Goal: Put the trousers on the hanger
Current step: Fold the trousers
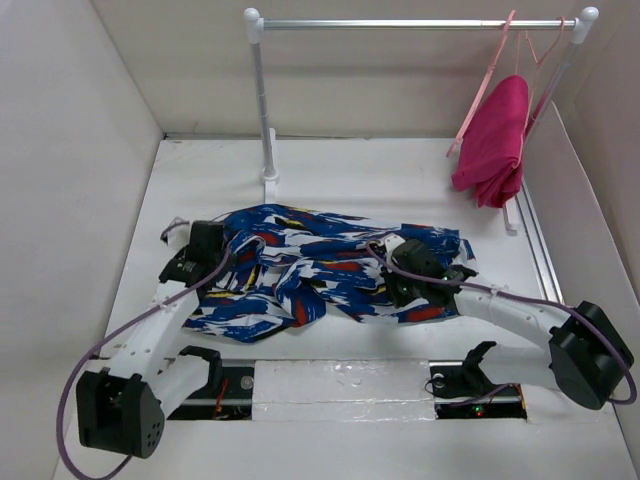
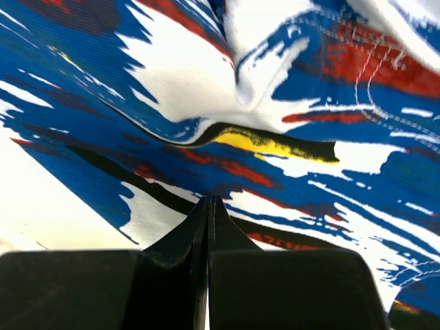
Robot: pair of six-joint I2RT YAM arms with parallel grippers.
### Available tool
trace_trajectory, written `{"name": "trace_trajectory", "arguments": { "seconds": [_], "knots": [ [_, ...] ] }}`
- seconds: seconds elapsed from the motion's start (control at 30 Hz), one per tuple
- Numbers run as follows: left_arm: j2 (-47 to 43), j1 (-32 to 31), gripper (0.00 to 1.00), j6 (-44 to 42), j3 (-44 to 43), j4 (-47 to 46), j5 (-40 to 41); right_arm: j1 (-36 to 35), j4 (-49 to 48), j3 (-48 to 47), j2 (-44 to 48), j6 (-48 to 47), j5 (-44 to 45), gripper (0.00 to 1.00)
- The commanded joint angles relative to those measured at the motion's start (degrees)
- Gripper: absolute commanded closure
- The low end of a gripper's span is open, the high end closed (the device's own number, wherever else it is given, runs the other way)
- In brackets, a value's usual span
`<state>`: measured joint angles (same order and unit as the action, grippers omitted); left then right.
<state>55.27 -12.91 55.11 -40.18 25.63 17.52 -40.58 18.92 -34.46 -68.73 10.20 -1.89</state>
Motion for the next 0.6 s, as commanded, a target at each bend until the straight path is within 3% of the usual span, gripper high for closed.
{"name": "trace_trajectory", "arguments": {
  "seconds": [0.0, 0.13, 0.27, 0.4, 0.57],
  "knots": [
    [-2.96, 4.02, 0.80, 9.39, 5.99, 2.76, -5.75, -0.99, -1.16, -2.98, -0.18, -2.19, 0.14, 1.00],
    [-4.73, 7.36, 0.72, 10.98, 6.87, 2.94, -4.42, -1.52, -1.43, -2.63, 0.35, -3.34, -0.66, 1.00],
    [3.67, 10.61, 0.62, 10.71, 6.79, 3.37, -1.26, -1.52, -1.78, -1.40, 1.75, -3.52, -1.44, 1.00],
    [12.57, 18.15, 0.62, 7.04, 7.84, -0.30, -3.71, -1.52, -1.34, -0.70, 4.12, -3.78, -1.71, 0.98],
    [17.24, 19.06, 0.60, 4.39, 6.26, -5.32, -5.48, -2.04, -0.99, -0.17, 5.71, -4.66, -2.59, 0.98]
  ]
}}
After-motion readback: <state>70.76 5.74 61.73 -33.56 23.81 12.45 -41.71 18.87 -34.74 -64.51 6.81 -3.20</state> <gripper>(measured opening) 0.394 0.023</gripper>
